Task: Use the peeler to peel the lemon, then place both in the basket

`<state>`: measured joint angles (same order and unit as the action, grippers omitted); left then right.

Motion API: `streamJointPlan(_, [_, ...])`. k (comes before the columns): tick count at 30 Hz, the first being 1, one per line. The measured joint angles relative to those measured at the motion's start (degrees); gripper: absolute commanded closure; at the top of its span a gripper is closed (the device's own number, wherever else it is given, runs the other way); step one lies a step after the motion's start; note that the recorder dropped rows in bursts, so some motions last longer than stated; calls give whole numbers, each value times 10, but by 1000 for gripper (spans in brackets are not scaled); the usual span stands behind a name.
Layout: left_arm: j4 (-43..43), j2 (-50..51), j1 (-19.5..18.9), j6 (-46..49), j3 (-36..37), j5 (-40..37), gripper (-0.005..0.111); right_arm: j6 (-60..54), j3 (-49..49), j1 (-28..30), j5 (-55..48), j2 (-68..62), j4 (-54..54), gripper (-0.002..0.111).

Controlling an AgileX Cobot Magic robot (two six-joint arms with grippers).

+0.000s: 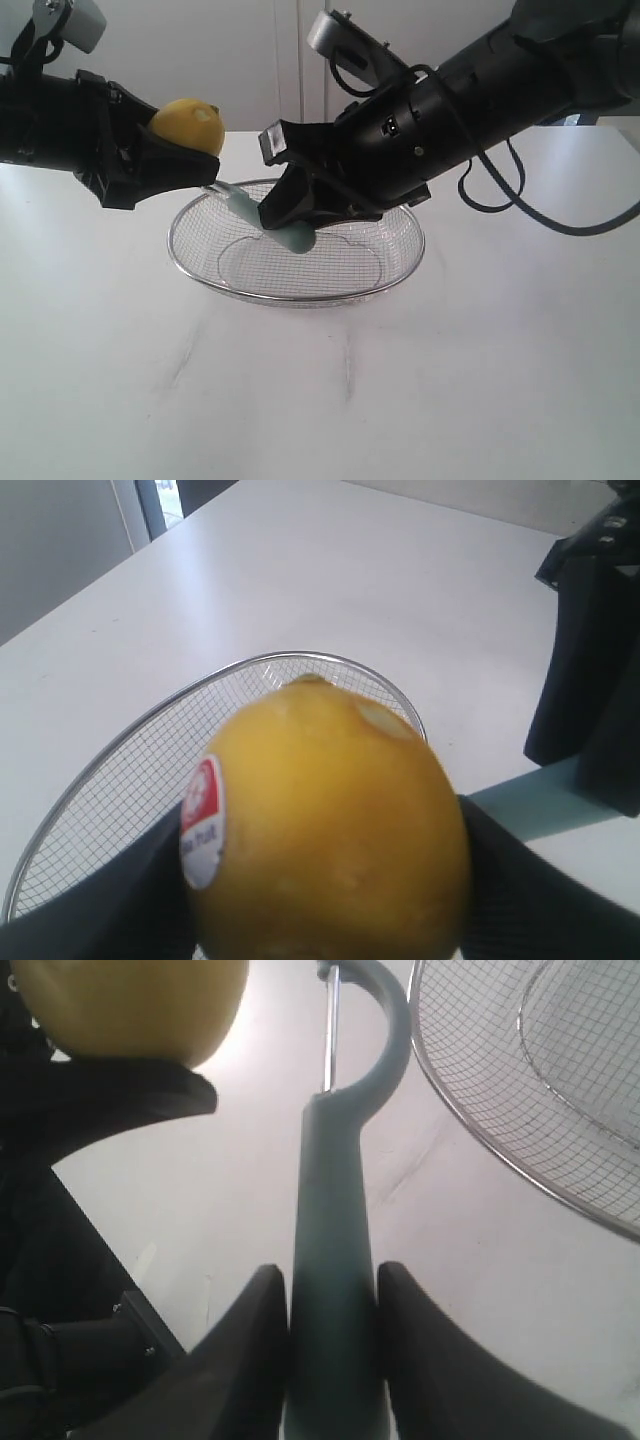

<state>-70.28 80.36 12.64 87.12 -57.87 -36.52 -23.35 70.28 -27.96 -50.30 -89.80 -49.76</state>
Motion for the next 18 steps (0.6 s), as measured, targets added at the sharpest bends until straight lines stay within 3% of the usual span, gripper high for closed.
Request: streamJointPlan(18, [0,0,0,0,0,0,107,2,0,0,43,23,-4,108])
